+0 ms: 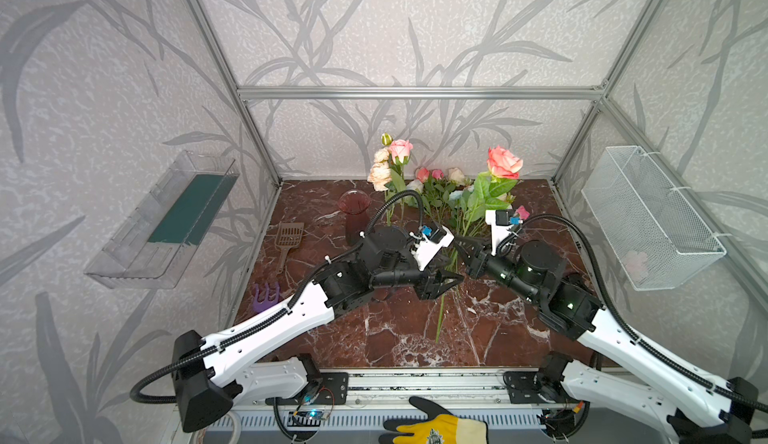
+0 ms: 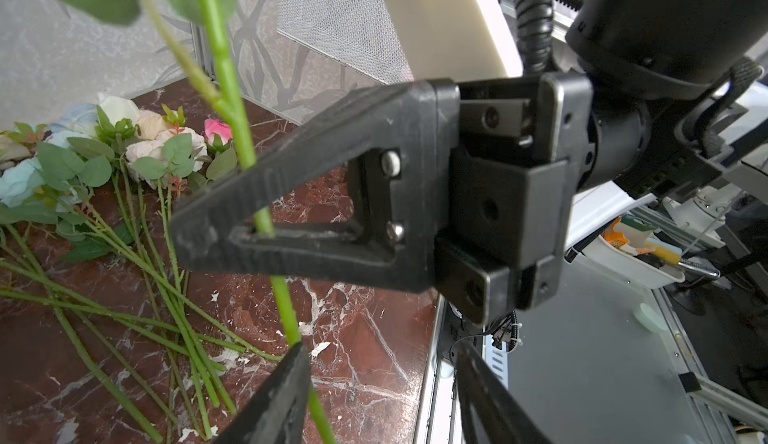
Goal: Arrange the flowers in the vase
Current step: 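Close the left gripper on the coral rose stem held by the right gripper, then lower the coral rose into the purple vase with the left gripper while right withdraws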
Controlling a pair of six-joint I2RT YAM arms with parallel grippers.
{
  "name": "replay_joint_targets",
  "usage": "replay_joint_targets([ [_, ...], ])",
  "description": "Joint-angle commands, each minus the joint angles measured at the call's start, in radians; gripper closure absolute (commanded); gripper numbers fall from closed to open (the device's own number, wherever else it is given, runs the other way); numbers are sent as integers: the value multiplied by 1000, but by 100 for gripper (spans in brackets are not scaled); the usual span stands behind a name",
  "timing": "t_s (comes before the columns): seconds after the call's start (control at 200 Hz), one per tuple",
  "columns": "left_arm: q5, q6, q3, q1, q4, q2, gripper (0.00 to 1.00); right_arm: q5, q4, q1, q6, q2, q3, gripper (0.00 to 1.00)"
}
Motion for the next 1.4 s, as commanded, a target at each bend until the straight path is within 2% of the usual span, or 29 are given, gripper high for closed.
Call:
replay_joint_targets([
  [0.0, 13, 0, 16, -2, 17, 18, 51, 45, 47, 19, -39, 9, 39, 98],
  [0.255, -101, 3, -7, -2, 30, 8, 70, 29, 71, 38, -20, 9, 43, 99],
  [0.34, -136, 15, -6, -1, 17, -7, 71, 33, 62, 39, -31, 1, 47, 99],
  [0.37, -145, 17, -8, 1, 18, -17, 69, 41, 55, 39, -36, -3, 48, 99],
  [0.46, -172, 23, -22, 6, 28, -49, 51, 74, 73, 39, -50, -19, 28, 99],
  [0.525, -193, 35, -16, 9, 12, -64, 45, 93, 71, 39, -58, -34, 21, 99],
  [0.62, -180, 30, -12, 17, 7, -58, 40, 87, 70, 39, -56, -40, 24, 99],
  [0.79, -54, 0, 16, 23, 1, 20, 42, 42, 106, 41, -16, -15, 21, 99],
  [0.89, 0, -20, 5, 23, 35, 39, 49, 28, 130, 42, 7, 0, 11, 99],
  [1.015, -16, -28, -20, 23, 74, 23, 75, 10, 139, 49, 17, 19, 14, 99],
  [1.16, -82, -21, -52, 23, 107, -21, 99, 1, 132, 52, 16, 24, 16, 98],
  [1.225, -106, -21, -64, 24, 119, -38, 100, -12, 123, 53, 13, 28, 26, 95],
  [1.27, -123, -20, -68, 24, 123, -45, 100, -15, 109, 53, 12, 31, 37, 89],
  [1.335, -139, -18, -70, 28, 123, -58, 100, -28, 116, 55, 7, 29, 38, 71],
  [1.395, -161, -19, -75, 35, 129, -75, 100, -30, 108, 56, 0, 21, 41, 63],
])
